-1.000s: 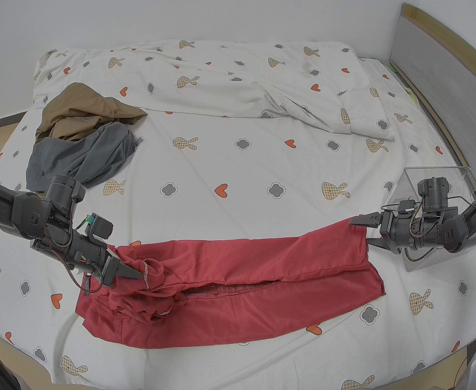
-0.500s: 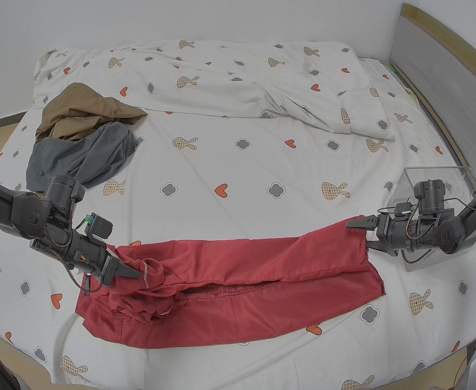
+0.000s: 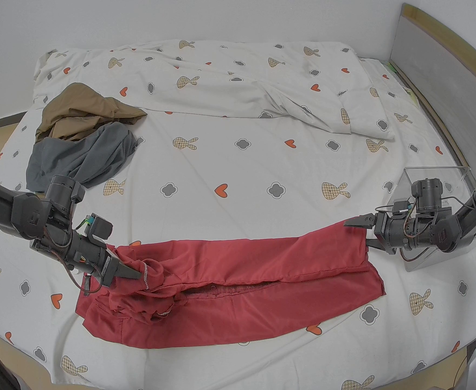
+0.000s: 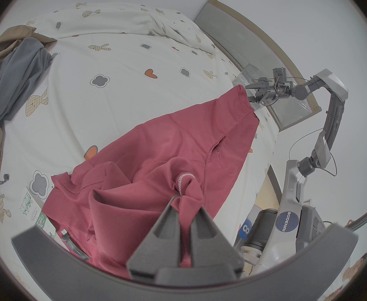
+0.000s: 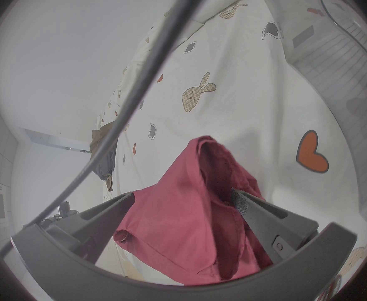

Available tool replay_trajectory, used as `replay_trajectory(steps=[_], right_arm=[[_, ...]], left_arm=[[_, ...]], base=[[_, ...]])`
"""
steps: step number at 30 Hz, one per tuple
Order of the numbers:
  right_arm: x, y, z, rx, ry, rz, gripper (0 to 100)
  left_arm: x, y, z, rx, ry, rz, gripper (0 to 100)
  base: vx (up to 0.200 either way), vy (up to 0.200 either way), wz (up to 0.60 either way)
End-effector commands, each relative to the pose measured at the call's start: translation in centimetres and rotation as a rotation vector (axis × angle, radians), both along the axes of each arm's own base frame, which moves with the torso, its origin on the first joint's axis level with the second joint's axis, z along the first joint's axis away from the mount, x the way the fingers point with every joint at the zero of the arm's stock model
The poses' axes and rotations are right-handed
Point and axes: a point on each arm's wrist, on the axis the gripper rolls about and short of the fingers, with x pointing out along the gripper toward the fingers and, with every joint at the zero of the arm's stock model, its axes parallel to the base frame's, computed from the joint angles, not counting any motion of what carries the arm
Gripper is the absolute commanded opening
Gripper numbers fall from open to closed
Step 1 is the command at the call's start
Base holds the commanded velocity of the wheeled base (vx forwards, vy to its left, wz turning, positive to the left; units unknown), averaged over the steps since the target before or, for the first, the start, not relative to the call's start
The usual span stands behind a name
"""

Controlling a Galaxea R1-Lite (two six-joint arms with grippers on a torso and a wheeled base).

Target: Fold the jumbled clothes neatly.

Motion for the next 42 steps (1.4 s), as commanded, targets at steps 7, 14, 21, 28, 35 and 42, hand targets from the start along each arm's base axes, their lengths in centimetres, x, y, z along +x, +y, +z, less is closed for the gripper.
replay_trajectory(steps=[7,14,21,28,35,42], right_arm=[[0.8,-0.2,-0.8,0.004,0.012,-0.002,100],[0.4,0.8,-0.7,0.003,0.014,0.026,100],[-0.2,1.0,-0.6,0.002,0.021,0.031,0],[0.2,-0.4,-0.3,0.0,0.009,-0.015,0],[1.9,-1.9,1.3,0.008,-0.063,-0.052,0],[2.4,-1.3,1.8,0.009,-0.085,-0.037,0]], left_arm=[[0.1,0.0,0.0,0.0,-0.001,0.0,0],[0.1,0.0,0.0,0.0,0.0,0.0,0],[0.1,0.0,-0.1,0.0,0.002,0.0,0],[0.1,0.0,-0.1,0.0,0.003,0.0,0],[0.1,-0.1,-0.3,0.0,0.008,-0.004,0],[-0.4,-1.3,-1.0,0.002,0.044,-0.041,0]], base=[[0.0,0.0,0.0],[0.0,0.0,0.0],[0.0,0.0,0.0],[0.0,0.0,0.0],[0.0,0.0,0.0],[0.0,0.0,0.0]])
